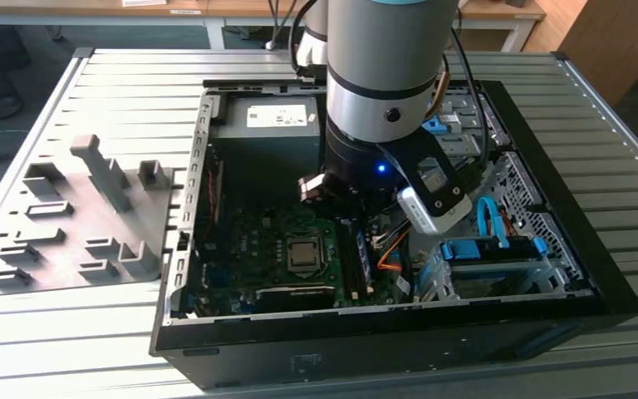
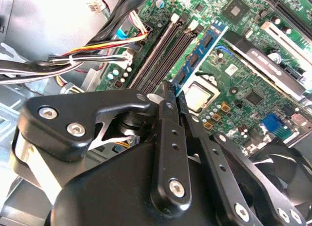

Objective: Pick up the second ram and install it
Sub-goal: 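Insert the second ram into the second slot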

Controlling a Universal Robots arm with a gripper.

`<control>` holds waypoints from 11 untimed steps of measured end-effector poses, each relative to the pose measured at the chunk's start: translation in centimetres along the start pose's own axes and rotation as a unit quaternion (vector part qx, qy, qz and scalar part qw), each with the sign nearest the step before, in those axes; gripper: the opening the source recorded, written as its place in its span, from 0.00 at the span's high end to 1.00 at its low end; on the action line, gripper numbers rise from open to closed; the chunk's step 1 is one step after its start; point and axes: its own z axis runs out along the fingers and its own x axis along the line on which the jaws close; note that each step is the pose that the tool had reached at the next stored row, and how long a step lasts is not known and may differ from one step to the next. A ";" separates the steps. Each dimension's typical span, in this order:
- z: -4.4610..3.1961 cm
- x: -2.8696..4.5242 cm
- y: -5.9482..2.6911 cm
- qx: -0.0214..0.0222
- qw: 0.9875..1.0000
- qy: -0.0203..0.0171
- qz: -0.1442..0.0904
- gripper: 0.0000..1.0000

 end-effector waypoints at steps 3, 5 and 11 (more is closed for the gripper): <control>0.04 0.00 0.00 0.000 1.000 0.000 0.006 0.86; 0.08 0.00 0.00 0.000 1.000 0.000 0.009 0.86; 0.66 0.03 0.13 0.000 1.000 -0.001 0.014 0.86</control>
